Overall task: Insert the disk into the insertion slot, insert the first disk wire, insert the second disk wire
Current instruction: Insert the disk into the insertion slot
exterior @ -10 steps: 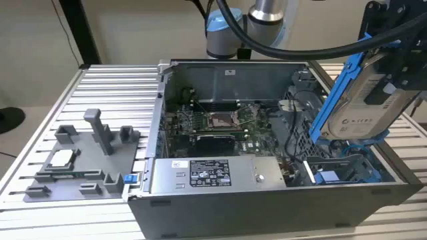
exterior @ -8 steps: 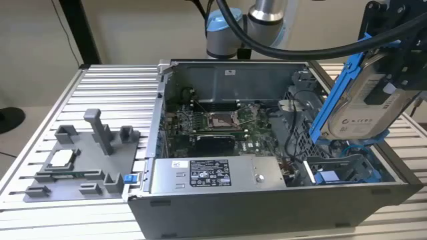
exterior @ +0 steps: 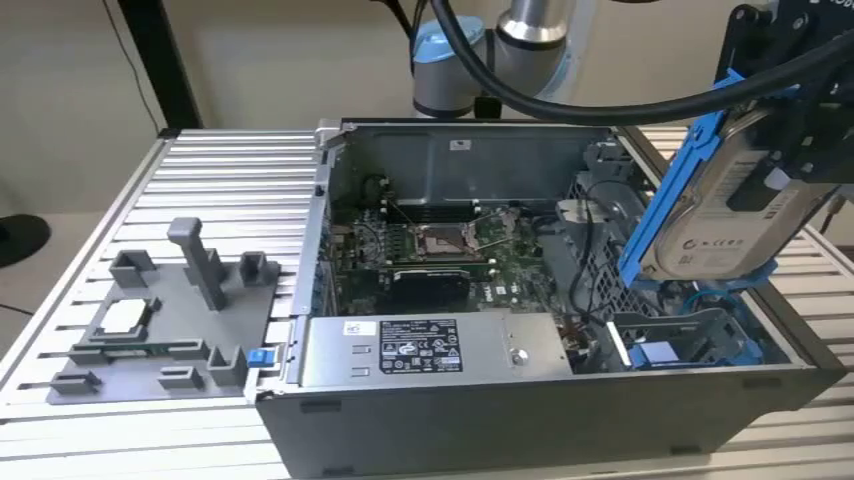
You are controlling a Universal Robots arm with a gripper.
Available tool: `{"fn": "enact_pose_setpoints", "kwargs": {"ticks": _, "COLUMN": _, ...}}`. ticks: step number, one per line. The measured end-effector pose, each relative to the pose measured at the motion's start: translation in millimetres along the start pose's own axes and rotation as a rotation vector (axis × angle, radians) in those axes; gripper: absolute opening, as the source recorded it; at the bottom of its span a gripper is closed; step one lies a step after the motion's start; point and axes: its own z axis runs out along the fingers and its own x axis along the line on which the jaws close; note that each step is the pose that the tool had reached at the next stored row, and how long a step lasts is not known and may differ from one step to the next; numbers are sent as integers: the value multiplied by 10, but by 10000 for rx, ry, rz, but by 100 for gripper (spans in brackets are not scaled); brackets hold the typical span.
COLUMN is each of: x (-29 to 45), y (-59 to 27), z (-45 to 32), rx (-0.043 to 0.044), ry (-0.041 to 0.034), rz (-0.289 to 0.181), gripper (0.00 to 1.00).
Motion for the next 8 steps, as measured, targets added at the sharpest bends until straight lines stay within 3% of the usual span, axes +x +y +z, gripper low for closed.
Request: {"fn": "enact_pose_setpoints", "kwargs": {"ticks": 8, "x": 0, "y": -48, "z": 75, "rx": 0, "ry": -10, "rz": 0, "gripper": 0}}
